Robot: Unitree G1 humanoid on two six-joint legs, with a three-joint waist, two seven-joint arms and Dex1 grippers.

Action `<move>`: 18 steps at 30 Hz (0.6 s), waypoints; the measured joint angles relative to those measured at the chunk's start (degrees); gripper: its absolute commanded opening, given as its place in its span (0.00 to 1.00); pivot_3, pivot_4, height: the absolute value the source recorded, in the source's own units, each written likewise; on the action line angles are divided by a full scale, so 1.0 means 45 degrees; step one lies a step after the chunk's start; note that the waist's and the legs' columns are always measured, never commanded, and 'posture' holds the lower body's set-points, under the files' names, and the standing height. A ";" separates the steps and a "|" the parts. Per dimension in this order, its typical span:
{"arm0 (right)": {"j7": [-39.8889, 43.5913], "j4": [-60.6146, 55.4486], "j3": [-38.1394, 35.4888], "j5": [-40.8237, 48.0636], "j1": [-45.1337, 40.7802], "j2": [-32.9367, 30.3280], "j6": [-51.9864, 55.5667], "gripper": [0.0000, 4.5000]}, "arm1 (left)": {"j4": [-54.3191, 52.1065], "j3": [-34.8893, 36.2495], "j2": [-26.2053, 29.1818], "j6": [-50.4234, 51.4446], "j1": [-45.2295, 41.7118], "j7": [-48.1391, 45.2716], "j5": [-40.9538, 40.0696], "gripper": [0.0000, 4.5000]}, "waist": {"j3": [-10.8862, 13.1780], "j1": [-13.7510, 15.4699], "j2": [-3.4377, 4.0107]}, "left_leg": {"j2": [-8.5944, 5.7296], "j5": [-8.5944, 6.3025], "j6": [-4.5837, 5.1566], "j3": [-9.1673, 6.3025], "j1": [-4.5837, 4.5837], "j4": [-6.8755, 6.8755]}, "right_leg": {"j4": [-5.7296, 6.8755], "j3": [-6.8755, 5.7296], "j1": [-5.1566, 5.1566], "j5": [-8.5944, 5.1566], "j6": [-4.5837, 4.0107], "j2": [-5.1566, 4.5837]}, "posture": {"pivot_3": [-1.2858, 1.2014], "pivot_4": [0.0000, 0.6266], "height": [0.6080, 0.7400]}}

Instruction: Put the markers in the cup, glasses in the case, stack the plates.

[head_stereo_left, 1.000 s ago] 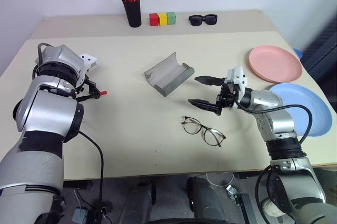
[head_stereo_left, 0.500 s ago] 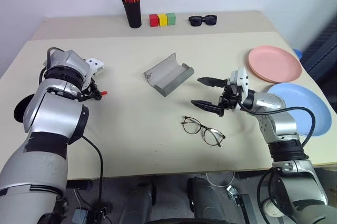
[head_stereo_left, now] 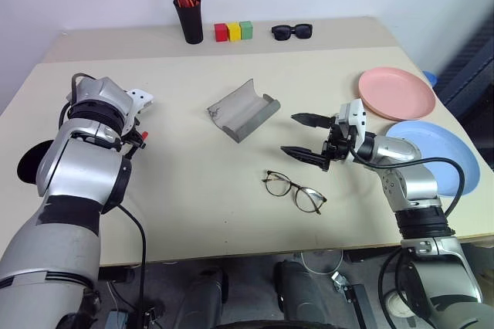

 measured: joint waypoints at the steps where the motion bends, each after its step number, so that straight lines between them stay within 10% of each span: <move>1: -0.0005 0.0000 0.0000 0.0000 0.0000 -0.0002 -0.0001 1.00 | 0.0000 0.0171 0.0004 -0.0007 -0.0018 0.0131 -0.0157 0.01 | 0.0001 0.0010 -0.0001 | 0.0000 0.0000 0.0000 -0.0001 0.0000 0.0001 | -0.0001 -0.0001 0.0000 0.0000 0.0000 0.0000 | 0.52 0.24 1.00; 18: 0.0178 0.1112 0.0001 -0.0038 -0.0496 0.0033 -0.0654 1.00 | -0.3499 0.5505 -0.0508 0.1581 -0.3290 0.3168 -0.4362 0.01 | 0.0023 0.0016 -0.0034 | -0.0002 -0.0006 0.0008 0.0003 -0.0045 -0.0014 | -0.0035 -0.0001 -0.0041 -0.0003 0.0006 -0.0013 | 0.52 0.24 1.00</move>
